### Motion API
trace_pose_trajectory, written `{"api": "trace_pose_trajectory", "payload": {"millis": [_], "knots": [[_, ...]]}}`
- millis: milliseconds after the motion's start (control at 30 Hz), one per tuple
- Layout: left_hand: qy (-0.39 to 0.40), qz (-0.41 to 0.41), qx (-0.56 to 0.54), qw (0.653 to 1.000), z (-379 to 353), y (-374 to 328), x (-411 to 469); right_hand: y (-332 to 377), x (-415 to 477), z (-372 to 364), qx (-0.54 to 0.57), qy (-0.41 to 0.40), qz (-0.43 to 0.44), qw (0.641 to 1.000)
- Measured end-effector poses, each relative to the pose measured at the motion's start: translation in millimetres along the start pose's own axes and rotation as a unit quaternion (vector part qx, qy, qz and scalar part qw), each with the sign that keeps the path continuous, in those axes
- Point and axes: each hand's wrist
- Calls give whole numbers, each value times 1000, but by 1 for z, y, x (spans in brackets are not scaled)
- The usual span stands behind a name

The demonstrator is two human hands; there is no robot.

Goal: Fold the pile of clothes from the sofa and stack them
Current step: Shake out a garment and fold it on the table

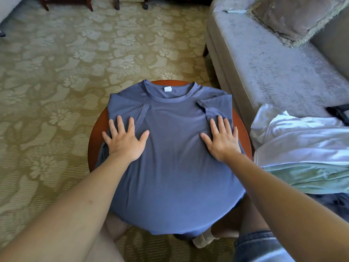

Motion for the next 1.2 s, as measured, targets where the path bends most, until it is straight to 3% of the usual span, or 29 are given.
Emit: {"api": "trace_pose_trajectory", "payload": {"millis": [167,200,267,333,433,533,633,833,933,1100,1200], "knots": [[103,25,-73,992,31,-15,37,-19,45,25,45,63,-20,997],[85,30,-109,990,37,-12,35,-24,42,27,73,27,-31,996],[-23,27,-151,988,41,2,16,-32,21,25,171,-77,-75,979],[-110,25,-171,979,32,24,-17,-42,-12,17,279,-98,-132,946],[-82,95,-243,962,15,54,-63,-57,-60,4,354,-25,-197,914],[-38,139,-292,946,10,69,-102,-65,-96,1,361,15,-227,904],[12,157,-302,940,13,85,-127,-70,-129,7,346,24,-200,916],[64,82,-369,924,49,87,-145,-66,-149,46,378,-75,-147,911],[30,52,-438,897,80,73,-138,-51,-130,79,403,-101,-126,901],[-125,28,-514,848,115,54,-92,-35,-77,129,438,-146,-111,880],[-122,33,-502,855,117,46,-61,-39,-46,134,472,-103,-98,870]]}}
Point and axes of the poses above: each hand's wrist, its own x-axis towards the middle knuckle, its own z-axis out of the back of the hand, y = z × x, and after that the axes turned 5 degrees about -x, right-handed
